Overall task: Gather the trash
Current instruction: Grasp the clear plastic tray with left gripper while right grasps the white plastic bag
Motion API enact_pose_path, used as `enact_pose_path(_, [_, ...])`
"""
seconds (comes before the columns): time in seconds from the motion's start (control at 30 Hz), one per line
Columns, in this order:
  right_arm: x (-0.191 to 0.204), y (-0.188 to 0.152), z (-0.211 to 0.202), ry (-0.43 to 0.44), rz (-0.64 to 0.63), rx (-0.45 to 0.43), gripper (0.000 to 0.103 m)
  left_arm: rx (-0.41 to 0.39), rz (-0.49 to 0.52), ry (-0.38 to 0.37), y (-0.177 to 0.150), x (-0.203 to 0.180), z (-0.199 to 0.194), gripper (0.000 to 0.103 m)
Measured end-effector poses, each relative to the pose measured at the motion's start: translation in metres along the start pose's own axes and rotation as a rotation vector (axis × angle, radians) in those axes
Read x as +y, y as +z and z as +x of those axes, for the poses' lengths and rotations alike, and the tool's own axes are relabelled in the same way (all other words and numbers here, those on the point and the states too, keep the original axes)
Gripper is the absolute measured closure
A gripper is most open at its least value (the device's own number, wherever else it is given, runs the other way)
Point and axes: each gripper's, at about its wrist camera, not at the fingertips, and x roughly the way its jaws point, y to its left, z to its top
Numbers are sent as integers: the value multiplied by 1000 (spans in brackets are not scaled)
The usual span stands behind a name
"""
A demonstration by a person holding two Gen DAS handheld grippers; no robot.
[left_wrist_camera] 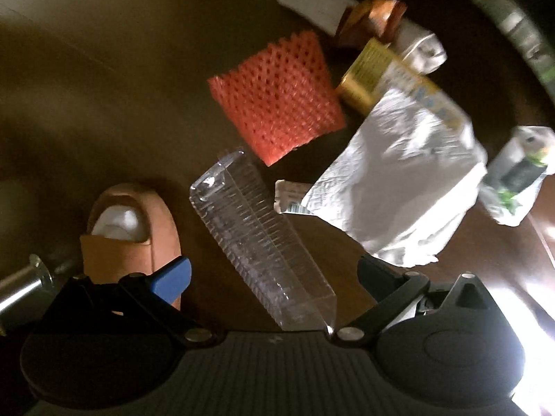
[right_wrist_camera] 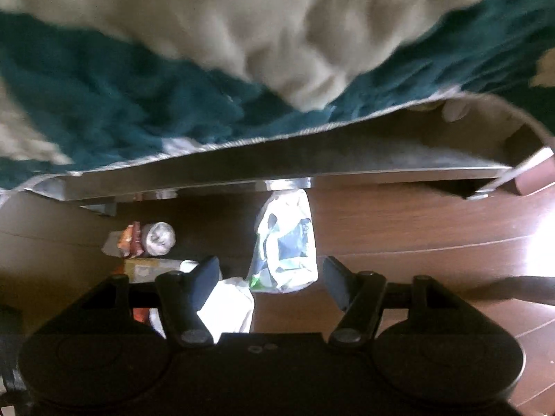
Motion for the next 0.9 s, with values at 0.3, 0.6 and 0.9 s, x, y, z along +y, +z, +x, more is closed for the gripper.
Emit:
enact_pose_path(0.3, [12, 6, 76, -9, 17, 58, 39, 86, 31, 7, 2, -5, 54, 1])
enact_pose_path(0.6, [15, 9, 114, -39, 7, 94, 44, 114, 82, -18, 0, -15, 75, 19])
enact_pose_path(0.9, [2, 10, 117, -66, 10, 113, 94, 110, 63, -39, -1, -12, 69, 49])
